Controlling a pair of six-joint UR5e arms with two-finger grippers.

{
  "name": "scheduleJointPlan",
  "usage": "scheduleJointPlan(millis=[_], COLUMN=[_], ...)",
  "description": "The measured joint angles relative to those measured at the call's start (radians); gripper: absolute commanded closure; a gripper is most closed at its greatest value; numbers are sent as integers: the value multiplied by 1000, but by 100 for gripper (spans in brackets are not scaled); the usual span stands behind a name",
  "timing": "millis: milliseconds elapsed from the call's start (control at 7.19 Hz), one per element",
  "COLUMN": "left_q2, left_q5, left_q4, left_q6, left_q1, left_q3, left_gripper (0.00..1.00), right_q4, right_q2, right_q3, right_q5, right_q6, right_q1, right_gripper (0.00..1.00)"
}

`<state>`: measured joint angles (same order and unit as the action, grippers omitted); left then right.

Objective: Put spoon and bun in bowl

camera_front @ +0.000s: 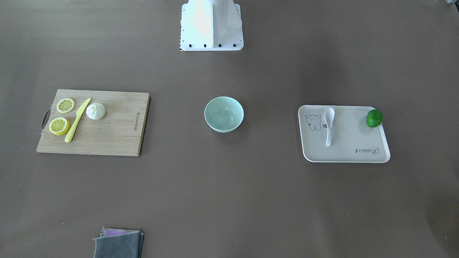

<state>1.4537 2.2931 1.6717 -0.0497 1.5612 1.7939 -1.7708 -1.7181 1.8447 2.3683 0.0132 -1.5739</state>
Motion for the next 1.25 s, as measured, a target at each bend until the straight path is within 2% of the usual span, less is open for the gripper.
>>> scheduleJointPlan(millis=[417,835,974,1252], left_q2=[120,237,276,326], left_q5=[53,74,55,-82], left_q4=[6,101,115,186], left_q6=[-1,-92,-164,-469], left_q1=[-85,-222,-286,-443], left_q3=[10,-5,-3,-4], left_gripper=[2,2,2,2], right_q4=[26,57,73,110], right_q2=[24,43,42,39], right_q3=[48,67,67,58], right_q5=[7,59,67,79], right_q6=[0,-2,-2,-9], right_q1=[15,37,46,58], right_gripper=[0,0,0,0])
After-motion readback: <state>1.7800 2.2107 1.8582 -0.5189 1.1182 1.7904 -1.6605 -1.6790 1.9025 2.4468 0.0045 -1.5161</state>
